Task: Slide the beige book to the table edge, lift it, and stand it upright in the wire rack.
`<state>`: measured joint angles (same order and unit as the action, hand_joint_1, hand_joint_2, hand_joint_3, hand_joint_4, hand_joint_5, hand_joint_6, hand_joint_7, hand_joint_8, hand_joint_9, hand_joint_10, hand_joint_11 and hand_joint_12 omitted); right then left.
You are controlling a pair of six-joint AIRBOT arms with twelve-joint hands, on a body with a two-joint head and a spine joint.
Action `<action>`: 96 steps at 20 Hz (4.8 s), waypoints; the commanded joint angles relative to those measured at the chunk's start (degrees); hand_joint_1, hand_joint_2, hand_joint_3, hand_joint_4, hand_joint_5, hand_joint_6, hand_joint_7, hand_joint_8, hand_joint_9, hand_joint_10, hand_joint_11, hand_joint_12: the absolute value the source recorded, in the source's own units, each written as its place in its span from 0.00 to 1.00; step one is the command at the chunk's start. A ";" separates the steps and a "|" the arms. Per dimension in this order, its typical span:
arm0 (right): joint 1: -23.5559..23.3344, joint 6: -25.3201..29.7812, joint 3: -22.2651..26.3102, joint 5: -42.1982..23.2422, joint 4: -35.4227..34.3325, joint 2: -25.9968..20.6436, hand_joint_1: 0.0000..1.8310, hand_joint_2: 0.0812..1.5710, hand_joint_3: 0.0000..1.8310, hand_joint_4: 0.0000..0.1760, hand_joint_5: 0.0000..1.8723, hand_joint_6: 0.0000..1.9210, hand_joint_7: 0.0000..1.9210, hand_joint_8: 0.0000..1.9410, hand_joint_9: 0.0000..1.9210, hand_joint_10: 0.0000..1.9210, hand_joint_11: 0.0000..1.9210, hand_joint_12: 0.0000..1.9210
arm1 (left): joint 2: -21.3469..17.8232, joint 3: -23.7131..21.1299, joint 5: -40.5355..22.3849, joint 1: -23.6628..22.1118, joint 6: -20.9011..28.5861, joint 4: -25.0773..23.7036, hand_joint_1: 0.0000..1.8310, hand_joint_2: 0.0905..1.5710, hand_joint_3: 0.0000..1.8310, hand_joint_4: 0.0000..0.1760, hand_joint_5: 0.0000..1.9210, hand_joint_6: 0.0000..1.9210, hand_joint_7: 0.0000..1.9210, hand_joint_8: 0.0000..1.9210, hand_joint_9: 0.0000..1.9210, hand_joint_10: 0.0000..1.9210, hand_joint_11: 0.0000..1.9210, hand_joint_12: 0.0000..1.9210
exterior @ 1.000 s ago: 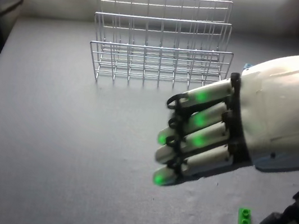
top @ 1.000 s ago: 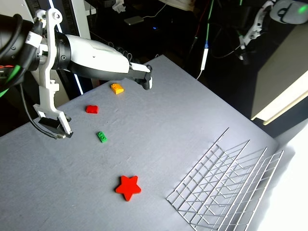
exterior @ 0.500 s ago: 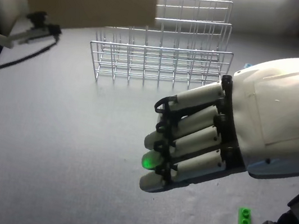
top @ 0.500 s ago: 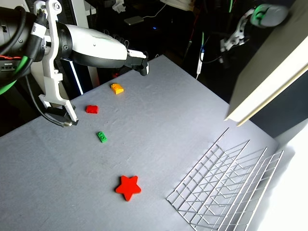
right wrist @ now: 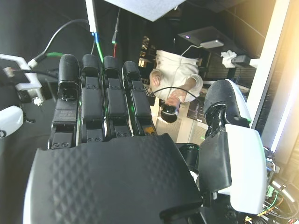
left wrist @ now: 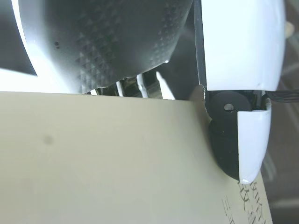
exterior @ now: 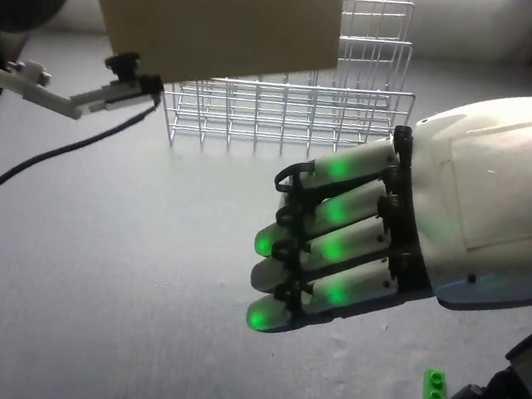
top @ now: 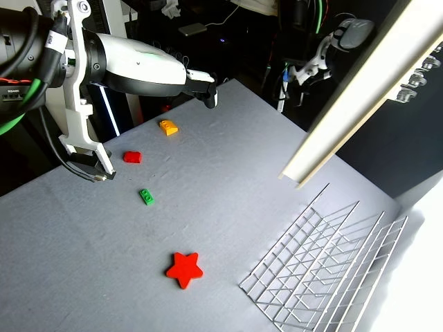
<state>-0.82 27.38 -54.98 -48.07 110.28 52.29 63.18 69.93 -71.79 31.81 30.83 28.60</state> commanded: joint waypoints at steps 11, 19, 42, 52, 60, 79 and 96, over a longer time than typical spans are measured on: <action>-0.19 -0.02 -0.03 -0.29 -4.69 -0.22 0.07 0.68 0.00 0.00 0.14 0.00 0.14 0.00 0.15 0.00 0.00 0.48 | 3.65 6.76 6.55 -4.99 -3.38 1.70 0.73 0.77 0.00 0.00 0.37 0.64 0.37 0.75 0.41 0.77 0.39 0.75; -0.18 -0.17 -0.02 -0.87 -4.69 -0.20 0.06 0.68 0.00 0.00 0.14 0.00 0.15 0.00 0.15 0.00 0.00 0.47 | 6.64 10.85 8.49 -8.02 -3.34 4.12 0.74 0.76 0.00 0.00 0.39 0.62 0.38 0.73 0.40 0.77 0.34 0.78; -0.15 -0.82 -0.02 -1.38 -4.68 -0.15 0.05 0.69 0.00 0.00 0.15 0.00 0.15 0.00 0.16 0.00 0.00 0.49 | 18.02 21.39 4.61 -7.60 -2.38 4.65 0.79 0.74 0.00 0.00 0.41 0.55 0.37 0.72 0.40 0.72 0.40 0.84; -0.08 -1.14 0.00 -2.17 -4.68 -0.12 0.06 0.68 0.00 0.00 0.14 0.00 0.14 0.00 0.16 0.00 0.00 0.45 | 20.69 24.68 3.74 -6.96 -1.75 4.70 0.79 0.74 0.00 0.00 0.42 0.56 0.38 0.70 0.40 0.72 0.38 0.86; -0.06 -1.15 0.00 -2.22 -4.68 -0.06 0.05 0.68 0.00 0.00 0.16 0.01 0.16 0.00 0.16 0.01 0.00 0.49 | 23.97 28.97 3.10 -6.60 -0.74 4.69 0.73 0.76 0.00 0.00 0.39 0.63 0.37 0.73 0.41 0.77 0.37 0.77; -0.05 -1.26 0.01 -2.90 -4.69 -0.06 0.05 0.68 0.00 0.00 0.15 0.00 0.15 0.00 0.16 0.00 0.00 0.45 | 25.17 29.53 2.80 -5.38 5.86 2.58 0.74 0.76 0.00 0.00 0.41 0.59 0.37 0.73 0.41 0.77 0.39 0.73; -0.01 -1.52 0.00 -2.74 -4.69 -0.03 0.07 0.68 0.00 0.00 0.13 0.00 0.13 0.00 0.14 0.00 0.00 0.44 | 26.33 32.07 -1.58 -5.80 -4.03 -0.33 0.74 0.76 0.00 0.00 0.39 0.61 0.39 0.72 0.41 0.76 0.39 0.75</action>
<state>-0.43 26.00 -55.09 -51.00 110.34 52.47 90.19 101.75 -65.80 26.59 25.91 29.19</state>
